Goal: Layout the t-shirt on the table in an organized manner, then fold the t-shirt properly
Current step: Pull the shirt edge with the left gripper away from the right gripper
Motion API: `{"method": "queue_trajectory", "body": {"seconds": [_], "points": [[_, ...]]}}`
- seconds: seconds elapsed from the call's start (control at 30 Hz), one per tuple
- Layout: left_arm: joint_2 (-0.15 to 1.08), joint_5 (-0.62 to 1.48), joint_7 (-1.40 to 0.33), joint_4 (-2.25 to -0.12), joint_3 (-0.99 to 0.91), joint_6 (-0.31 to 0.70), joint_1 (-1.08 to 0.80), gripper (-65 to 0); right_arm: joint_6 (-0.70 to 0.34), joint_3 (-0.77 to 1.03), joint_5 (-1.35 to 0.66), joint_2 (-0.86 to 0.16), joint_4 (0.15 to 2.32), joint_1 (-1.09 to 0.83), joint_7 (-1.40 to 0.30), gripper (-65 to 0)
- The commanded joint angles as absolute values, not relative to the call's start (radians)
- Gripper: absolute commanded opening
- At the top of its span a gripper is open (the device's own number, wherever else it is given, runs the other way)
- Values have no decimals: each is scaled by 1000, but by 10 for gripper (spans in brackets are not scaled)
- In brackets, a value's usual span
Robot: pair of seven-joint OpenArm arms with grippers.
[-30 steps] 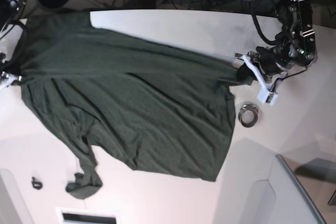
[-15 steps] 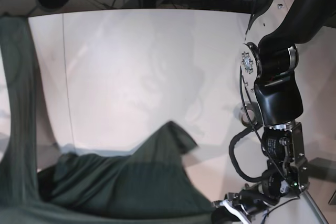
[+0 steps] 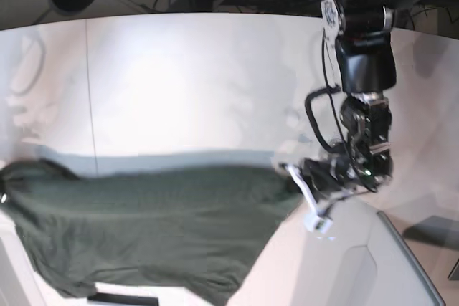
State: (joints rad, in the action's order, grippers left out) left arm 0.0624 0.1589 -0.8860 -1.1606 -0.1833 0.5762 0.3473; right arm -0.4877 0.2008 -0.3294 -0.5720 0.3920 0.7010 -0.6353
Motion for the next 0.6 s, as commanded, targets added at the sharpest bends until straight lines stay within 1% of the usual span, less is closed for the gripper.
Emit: {"method": "queue_trajectory", "body": {"seconds": [0.0, 0.17, 0.27, 0.4, 0.57], "points": [[87, 173, -855, -1187, -174, 581, 363, -650, -487, 205, -337, -587, 407, 722, -621, -647], [102, 168, -851, -1251, -168, 581, 285, -650, -487, 205, -337, -575, 407, 662, -621, -647], [105, 162, -851, -1273, -168, 581, 268, -650, -487, 202, -337, -573, 407, 661, -622, -648], [131, 162, -855, -1293, -165, 581, 229, -650, -481, 202, -337, -581, 407, 656, -665, -648], [131, 160, -855, -1359, -165, 581, 111, -650, -479, 209, -337, -595, 432, 610, -661, -648]]}}
